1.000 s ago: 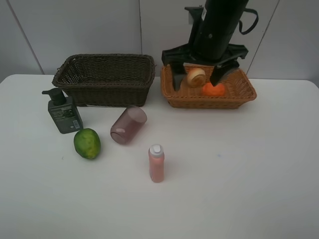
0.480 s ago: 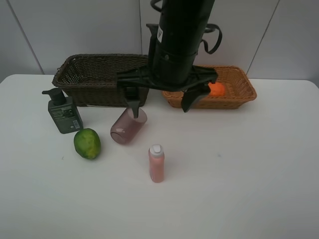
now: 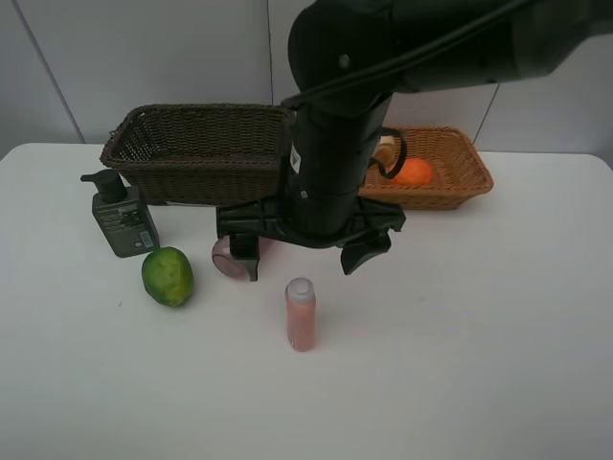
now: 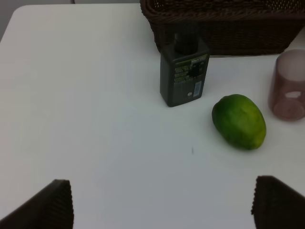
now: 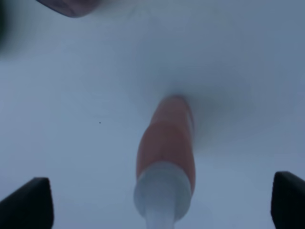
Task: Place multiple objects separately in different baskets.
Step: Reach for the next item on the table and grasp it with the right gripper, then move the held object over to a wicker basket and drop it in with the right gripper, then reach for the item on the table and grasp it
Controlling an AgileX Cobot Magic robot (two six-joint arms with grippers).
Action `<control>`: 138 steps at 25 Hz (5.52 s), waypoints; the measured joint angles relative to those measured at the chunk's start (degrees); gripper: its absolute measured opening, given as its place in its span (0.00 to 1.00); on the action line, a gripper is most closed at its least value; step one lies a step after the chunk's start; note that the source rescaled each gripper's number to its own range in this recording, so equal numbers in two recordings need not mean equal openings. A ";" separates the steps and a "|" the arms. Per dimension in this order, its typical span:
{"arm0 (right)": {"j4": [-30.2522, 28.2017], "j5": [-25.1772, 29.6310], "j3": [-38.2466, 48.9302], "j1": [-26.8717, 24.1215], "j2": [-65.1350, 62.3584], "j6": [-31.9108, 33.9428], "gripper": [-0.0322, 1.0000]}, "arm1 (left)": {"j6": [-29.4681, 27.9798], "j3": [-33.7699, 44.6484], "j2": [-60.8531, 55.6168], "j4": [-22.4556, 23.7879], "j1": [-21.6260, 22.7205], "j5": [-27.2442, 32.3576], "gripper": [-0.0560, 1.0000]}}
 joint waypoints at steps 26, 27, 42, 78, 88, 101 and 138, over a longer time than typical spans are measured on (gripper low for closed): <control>-2.50 -2.99 0.33 0.00 10.96 0.43 1.00 | 0.00 0.00 0.00 0.19 0.00 0.00 0.95; -2.50 -2.99 0.33 0.00 11.01 0.43 1.00 | 0.00 0.00 0.00 0.19 0.00 0.00 0.95; -1.95 -3.15 0.33 0.00 11.92 0.48 0.04 | 0.00 0.00 0.00 0.19 0.00 0.00 0.95; -3.60 11.87 -29.39 -3.11 13.07 -17.53 0.04 | 0.00 0.00 0.00 0.19 0.00 0.00 0.95; -9.68 -0.76 -36.81 -9.31 14.28 -20.16 0.04 | 0.00 0.00 0.00 0.19 0.00 0.00 0.95; -10.40 -28.55 -34.98 -11.41 20.84 -20.29 0.04 | 0.00 0.00 0.00 0.19 0.00 0.00 0.95; -11.29 -23.39 -34.31 -13.92 25.34 -20.65 0.81 | 0.00 0.00 0.00 0.35 0.00 0.00 0.95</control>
